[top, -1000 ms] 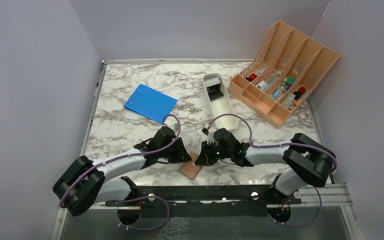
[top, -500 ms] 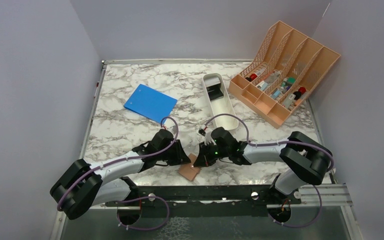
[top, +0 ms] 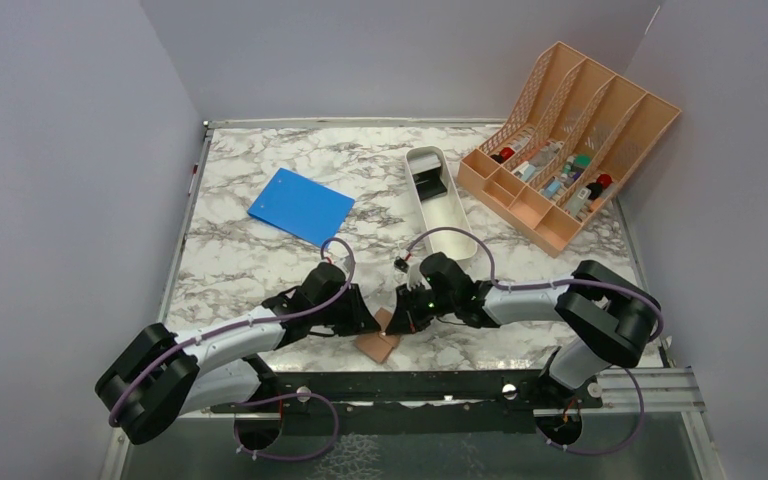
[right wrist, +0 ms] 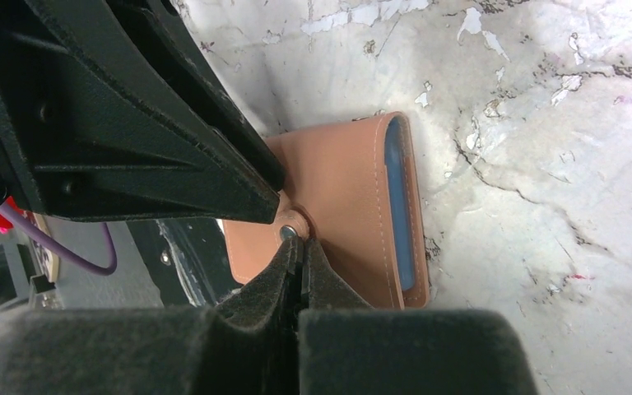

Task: Put the credit cards into the card holder
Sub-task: Close the card holder at the center of the board.

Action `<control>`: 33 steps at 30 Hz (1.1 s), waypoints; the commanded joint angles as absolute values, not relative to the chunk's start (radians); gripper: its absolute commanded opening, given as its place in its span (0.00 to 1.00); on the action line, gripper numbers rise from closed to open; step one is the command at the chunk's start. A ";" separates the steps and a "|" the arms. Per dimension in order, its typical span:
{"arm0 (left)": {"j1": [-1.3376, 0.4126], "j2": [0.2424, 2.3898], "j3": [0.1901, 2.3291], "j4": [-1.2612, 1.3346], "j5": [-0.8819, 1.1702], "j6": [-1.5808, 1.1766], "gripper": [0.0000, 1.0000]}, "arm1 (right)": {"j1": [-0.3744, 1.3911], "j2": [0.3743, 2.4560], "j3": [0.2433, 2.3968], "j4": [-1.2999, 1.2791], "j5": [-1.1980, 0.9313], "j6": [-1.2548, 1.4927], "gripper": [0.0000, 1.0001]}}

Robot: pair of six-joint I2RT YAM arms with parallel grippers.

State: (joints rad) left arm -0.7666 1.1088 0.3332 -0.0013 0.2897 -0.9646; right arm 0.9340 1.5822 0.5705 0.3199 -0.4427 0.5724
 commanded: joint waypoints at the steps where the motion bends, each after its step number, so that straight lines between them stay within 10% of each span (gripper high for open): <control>1: -0.775 1.096 0.314 -0.004 0.328 -0.980 0.21 | 0.937 1.591 0.578 0.205 -0.443 0.523 0.06; 17: -0.782 1.149 0.314 0.002 0.310 -0.978 0.22 | 0.936 1.469 0.637 0.056 -0.346 0.512 0.26; 33: -0.787 1.136 0.321 0.003 0.302 -0.990 0.21 | 0.973 1.370 0.627 0.057 -0.270 0.567 0.12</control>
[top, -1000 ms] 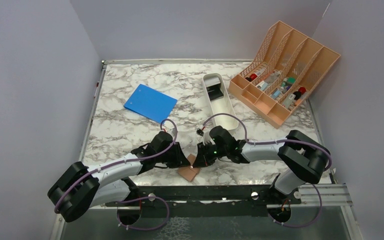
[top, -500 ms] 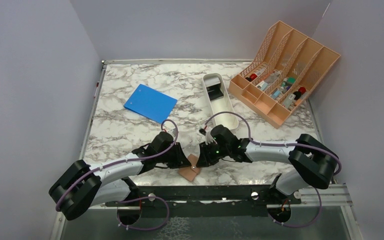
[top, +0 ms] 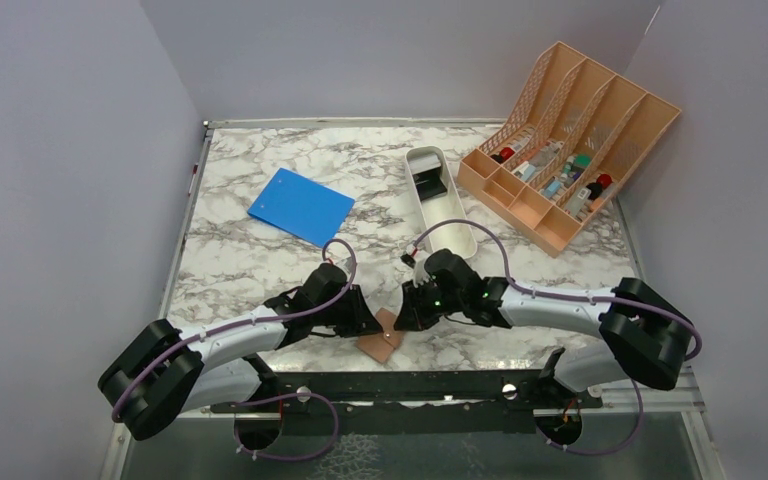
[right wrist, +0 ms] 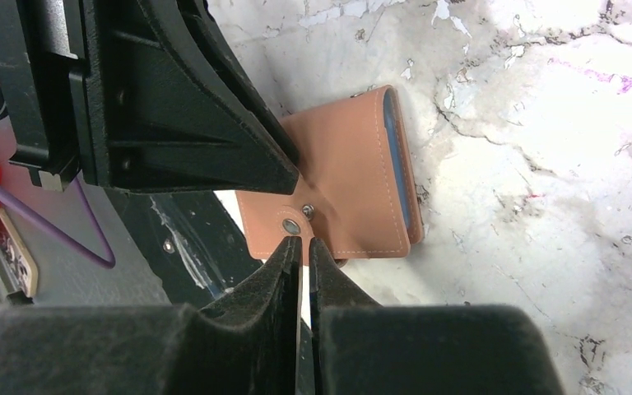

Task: Put the credit cards into the card holder
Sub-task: Close the card holder at the center of the board.

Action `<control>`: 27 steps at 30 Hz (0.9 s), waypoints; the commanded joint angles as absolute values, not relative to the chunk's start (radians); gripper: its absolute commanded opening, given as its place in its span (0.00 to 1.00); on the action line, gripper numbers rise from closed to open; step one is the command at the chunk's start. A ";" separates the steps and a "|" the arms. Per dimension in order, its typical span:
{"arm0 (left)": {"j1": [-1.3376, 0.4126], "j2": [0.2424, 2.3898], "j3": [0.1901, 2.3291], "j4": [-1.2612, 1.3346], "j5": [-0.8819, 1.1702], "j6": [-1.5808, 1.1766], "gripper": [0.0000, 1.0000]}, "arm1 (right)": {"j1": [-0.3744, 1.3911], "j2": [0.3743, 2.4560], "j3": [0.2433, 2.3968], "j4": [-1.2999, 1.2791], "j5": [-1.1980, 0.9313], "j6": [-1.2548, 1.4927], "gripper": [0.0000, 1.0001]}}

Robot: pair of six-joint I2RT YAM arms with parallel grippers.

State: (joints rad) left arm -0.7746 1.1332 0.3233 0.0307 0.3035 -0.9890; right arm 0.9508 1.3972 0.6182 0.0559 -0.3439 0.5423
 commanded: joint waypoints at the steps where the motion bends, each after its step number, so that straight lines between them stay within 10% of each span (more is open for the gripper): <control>1: -0.787 1.135 0.320 0.003 0.301 -0.992 0.21 | 0.981 1.366 0.625 0.053 -0.248 0.567 0.11; 27: -0.787 1.103 0.303 0.005 0.274 -1.022 0.22 | 1.128 1.451 0.761 -0.149 -0.040 0.643 0.15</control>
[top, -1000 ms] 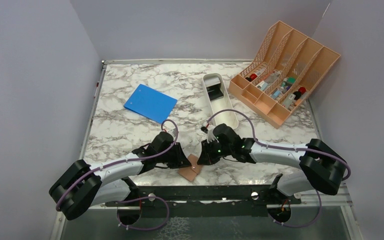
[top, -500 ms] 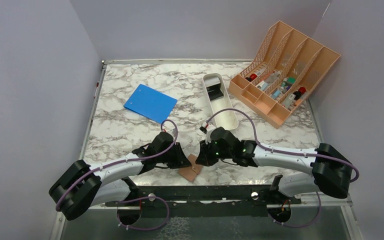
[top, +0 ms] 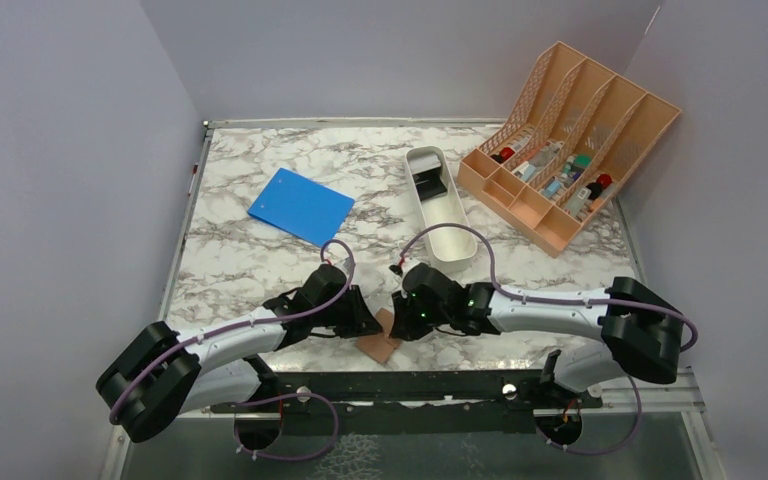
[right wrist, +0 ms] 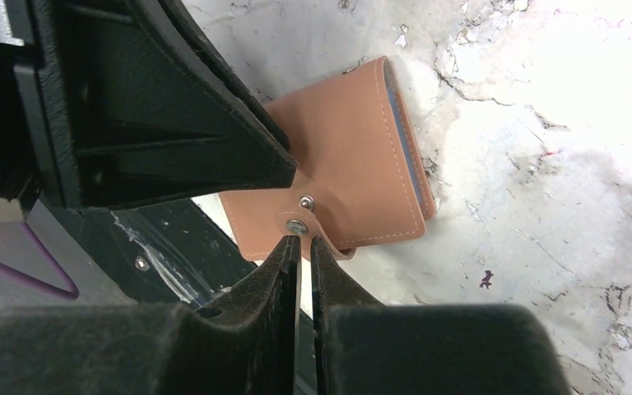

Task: Put the credit cards into the card holder
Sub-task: Close the card holder at the center of the board.

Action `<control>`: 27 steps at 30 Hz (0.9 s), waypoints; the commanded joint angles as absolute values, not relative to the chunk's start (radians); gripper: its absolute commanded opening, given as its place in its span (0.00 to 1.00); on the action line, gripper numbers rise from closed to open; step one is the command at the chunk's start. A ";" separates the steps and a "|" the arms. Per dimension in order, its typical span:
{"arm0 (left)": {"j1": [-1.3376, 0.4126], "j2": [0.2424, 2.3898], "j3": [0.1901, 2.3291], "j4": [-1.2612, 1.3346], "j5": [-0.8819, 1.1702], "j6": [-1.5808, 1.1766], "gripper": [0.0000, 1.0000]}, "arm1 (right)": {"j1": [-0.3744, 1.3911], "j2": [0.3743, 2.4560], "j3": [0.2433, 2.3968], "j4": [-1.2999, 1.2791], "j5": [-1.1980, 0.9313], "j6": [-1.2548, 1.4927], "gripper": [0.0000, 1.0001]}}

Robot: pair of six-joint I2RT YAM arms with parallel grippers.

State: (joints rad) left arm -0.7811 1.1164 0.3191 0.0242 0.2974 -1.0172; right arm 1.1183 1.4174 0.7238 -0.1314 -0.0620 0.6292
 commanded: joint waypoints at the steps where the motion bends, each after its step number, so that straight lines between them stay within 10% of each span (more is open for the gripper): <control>1: -0.787 1.104 0.303 0.006 0.274 -1.021 0.22 | 1.129 1.460 0.761 -0.142 -0.047 0.643 0.15; 27: -0.787 1.114 0.304 0.011 0.279 -1.020 0.22 | 1.149 1.570 0.822 -0.157 -0.059 0.652 0.13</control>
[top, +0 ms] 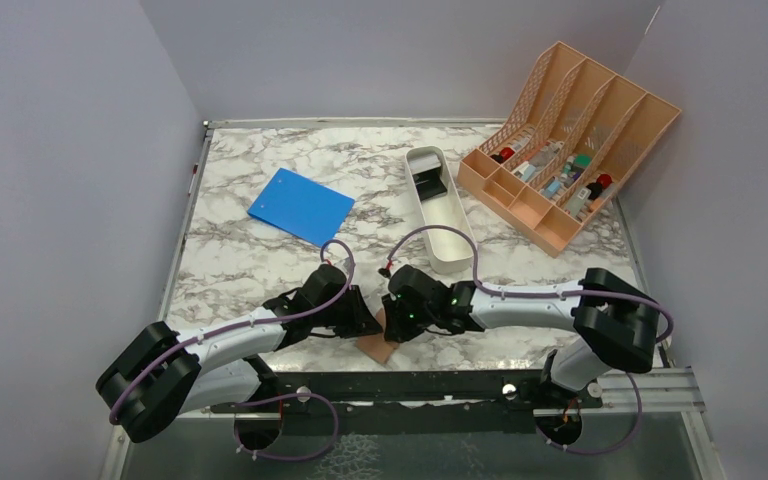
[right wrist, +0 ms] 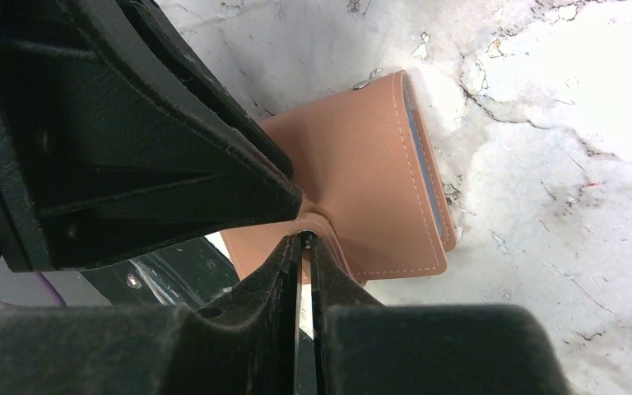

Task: Put the credit cards into the card holder
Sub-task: Close the card holder at the center of the board.

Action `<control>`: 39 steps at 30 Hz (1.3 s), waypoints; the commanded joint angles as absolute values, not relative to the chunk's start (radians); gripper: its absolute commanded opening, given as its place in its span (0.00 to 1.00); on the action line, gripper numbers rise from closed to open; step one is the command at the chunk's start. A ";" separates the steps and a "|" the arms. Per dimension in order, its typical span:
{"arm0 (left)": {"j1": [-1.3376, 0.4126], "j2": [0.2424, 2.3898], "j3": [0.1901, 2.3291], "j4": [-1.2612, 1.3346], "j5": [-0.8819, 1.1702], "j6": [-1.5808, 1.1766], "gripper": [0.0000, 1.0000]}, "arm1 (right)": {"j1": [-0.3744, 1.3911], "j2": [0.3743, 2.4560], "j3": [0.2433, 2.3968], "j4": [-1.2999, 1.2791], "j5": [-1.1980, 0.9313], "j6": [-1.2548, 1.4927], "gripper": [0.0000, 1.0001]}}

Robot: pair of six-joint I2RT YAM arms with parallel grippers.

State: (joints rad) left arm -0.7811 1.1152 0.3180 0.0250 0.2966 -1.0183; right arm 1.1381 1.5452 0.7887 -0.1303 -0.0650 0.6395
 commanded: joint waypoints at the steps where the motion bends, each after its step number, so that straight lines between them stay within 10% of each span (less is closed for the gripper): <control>1: -0.787 1.113 0.303 0.012 0.278 -1.020 0.22 | 1.149 1.574 0.822 -0.161 -0.056 0.652 0.13; 39: -0.787 1.109 0.285 0.013 0.264 -1.025 0.22 | 1.162 1.786 0.948 -0.469 0.010 0.675 0.13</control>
